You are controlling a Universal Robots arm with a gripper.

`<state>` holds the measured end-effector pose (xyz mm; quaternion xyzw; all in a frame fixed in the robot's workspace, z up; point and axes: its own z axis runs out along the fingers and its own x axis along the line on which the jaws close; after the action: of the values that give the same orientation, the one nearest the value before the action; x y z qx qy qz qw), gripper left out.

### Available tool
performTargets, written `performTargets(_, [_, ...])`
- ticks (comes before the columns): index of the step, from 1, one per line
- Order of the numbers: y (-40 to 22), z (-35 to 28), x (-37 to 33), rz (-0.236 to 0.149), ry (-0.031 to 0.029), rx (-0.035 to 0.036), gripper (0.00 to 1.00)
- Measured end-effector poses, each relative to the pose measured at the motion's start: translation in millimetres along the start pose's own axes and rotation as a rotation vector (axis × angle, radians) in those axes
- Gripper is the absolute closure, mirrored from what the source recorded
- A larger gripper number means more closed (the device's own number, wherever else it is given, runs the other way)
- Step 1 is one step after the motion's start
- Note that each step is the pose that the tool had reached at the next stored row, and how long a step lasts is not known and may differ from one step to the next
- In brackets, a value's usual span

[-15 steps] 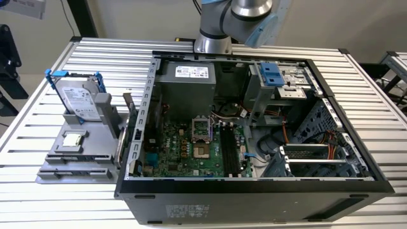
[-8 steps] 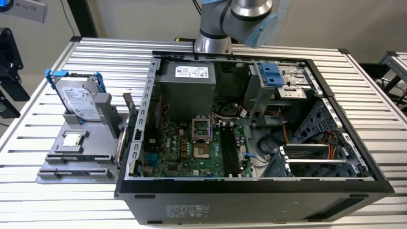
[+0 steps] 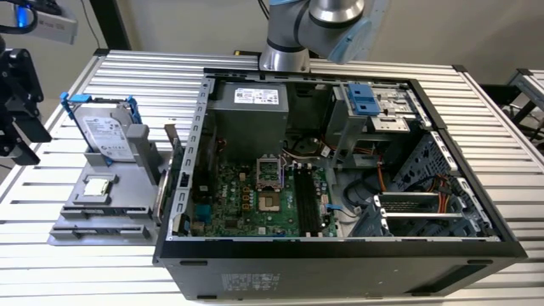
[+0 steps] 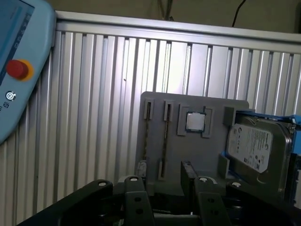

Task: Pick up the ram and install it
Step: 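Pick up the ram and move it above insertion slot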

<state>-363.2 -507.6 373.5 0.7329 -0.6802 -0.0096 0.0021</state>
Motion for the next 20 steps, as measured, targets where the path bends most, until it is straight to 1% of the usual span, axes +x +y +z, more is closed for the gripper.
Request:
performTargets(6, [-0.4,9.4,0.1,0.001,0.0000,-0.0001,0.00])
performTargets(16, [-0.6,23.0,0.3,0.001,0.0000,-0.0001,0.00])
performTargets(20, [-0.7,27.0,0.4,0.001,-0.0014,0.0037,0.00])
